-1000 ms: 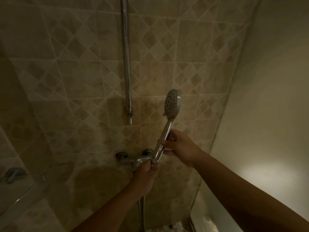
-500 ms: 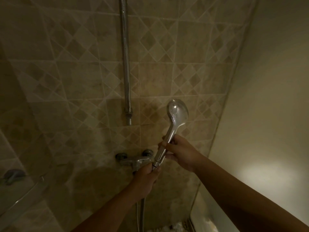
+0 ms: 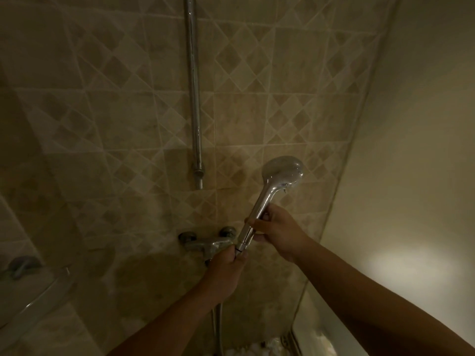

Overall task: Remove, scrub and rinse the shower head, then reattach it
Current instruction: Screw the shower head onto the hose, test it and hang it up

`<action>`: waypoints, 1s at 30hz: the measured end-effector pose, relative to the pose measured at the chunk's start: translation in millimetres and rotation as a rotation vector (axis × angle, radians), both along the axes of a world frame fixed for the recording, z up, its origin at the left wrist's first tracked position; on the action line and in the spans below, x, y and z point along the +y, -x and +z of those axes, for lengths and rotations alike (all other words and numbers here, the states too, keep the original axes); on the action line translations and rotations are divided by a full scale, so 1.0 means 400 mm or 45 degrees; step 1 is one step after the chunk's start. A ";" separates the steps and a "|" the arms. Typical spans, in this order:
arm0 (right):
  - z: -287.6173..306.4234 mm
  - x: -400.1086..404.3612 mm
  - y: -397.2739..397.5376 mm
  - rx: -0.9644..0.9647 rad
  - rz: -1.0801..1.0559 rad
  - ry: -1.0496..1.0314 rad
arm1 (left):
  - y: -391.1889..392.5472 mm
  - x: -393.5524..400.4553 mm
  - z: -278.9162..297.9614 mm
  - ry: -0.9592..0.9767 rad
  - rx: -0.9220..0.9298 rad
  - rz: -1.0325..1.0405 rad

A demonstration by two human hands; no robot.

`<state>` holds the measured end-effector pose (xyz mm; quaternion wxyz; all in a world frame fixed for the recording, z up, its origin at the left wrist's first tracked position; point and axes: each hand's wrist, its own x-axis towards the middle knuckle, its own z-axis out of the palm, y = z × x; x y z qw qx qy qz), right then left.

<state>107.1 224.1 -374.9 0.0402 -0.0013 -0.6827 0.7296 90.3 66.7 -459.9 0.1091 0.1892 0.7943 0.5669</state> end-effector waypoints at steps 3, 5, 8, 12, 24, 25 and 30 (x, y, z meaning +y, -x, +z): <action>-0.002 -0.013 0.002 -0.006 -0.135 -0.101 | -0.007 0.004 -0.002 -0.014 0.011 0.005; 0.002 -0.007 -0.005 0.002 -0.016 0.037 | -0.009 -0.006 0.001 -0.219 -0.228 -0.182; 0.013 0.010 -0.016 -0.030 0.290 0.359 | -0.004 -0.026 0.009 -0.327 -0.345 -0.343; 0.021 -0.011 -0.014 -0.019 0.128 0.163 | 0.001 -0.010 -0.006 -0.212 -0.228 -0.163; 0.019 -0.007 -0.026 -0.042 0.600 0.865 | -0.007 -0.037 0.034 -0.618 -0.838 -0.777; 0.015 -0.009 -0.025 -0.049 0.625 0.865 | -0.012 -0.032 0.038 -0.614 -0.849 -0.773; -0.011 -0.011 -0.011 -0.035 0.271 0.698 | -0.047 0.017 0.032 -0.413 -0.621 -0.417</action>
